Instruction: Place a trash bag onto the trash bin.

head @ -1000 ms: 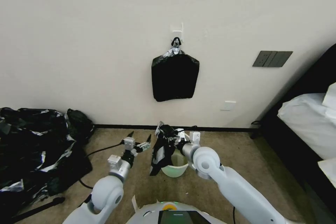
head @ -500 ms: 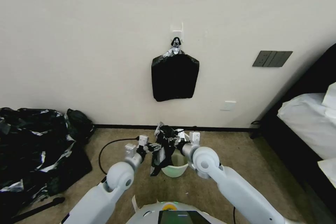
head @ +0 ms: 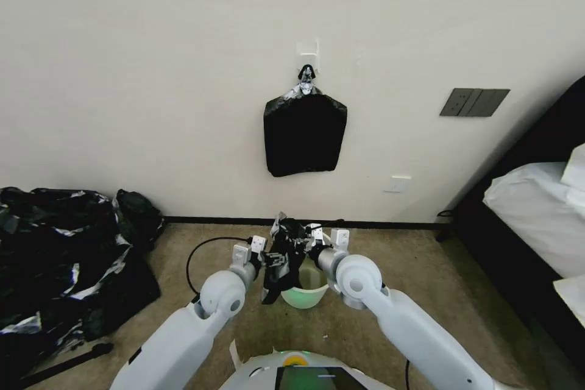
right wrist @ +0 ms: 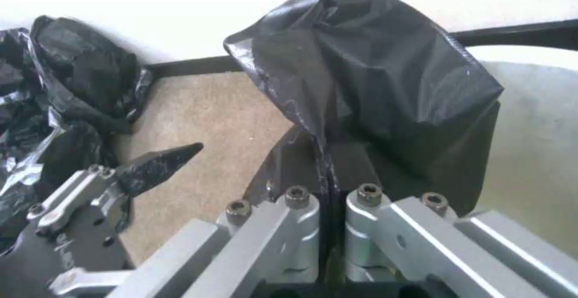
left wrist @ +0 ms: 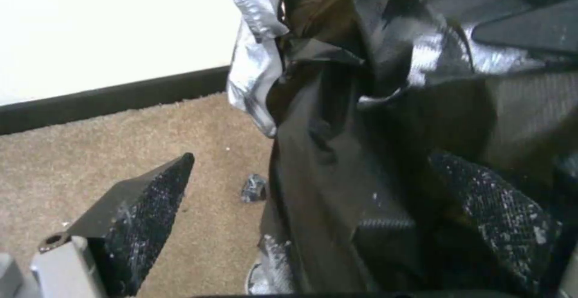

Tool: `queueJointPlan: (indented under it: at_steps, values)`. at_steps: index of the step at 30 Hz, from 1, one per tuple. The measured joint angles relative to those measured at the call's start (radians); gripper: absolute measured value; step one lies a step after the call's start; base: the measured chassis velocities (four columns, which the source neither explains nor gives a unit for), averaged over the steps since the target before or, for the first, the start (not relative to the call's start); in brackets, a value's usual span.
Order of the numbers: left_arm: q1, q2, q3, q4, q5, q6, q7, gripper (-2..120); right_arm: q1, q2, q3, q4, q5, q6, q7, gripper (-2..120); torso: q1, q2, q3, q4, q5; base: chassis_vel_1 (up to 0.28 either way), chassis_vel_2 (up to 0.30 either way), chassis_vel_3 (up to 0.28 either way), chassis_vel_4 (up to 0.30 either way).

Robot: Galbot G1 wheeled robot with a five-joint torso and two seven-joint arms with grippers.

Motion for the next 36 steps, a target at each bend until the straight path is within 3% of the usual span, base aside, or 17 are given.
queueJointPlan:
  at_steps: [12,15,22,25,32,36]
  values:
    - [-0.090,-0.043,0.051,0.051,-0.079,0.073,-0.078,100,-0.004,-0.001,0.002,-0.001,-0.002,0.004,-0.001,0,0.000,0.000,0.000,0.0000,0.0000,0.000,0.000,0.000,0.000]
    - [-0.114,-0.070,0.078,0.067,-0.124,0.091,-0.155,100,-0.005,-0.001,0.005,-0.005,-0.002,0.005,-0.002,0,0.000,0.000,0.000,0.0000,0.0000,0.000,0.000,0.000,0.000]
    - [-0.128,-0.080,0.091,0.079,-0.135,0.091,-0.180,99,-0.005,-0.001,0.006,-0.007,-0.002,0.005,-0.002,0,0.000,0.000,0.000,0.0000,0.0000,0.000,0.000,0.000,0.000]
    - [-0.137,-0.092,0.104,0.089,-0.192,0.091,-0.243,91,-0.004,-0.001,0.007,-0.012,-0.002,0.005,-0.003,0,0.000,0.000,0.000,-0.0001,0.0000,0.000,0.000,0.000,0.000]
    - [-0.138,-0.102,0.114,0.107,-0.214,0.090,-0.283,71,-0.004,-0.002,0.011,-0.021,-0.003,0.006,-0.003,0,0.000,0.000,0.000,0.0000,0.0000,0.000,0.000,0.000,0.000]
    - [-0.149,-0.113,0.116,0.128,-0.241,0.089,-0.308,72,-0.003,0.000,0.010,-0.024,-0.003,0.006,-0.004,0,0.000,0.000,0.000,-0.0001,0.0000,0.000,0.000,0.000,0.000]
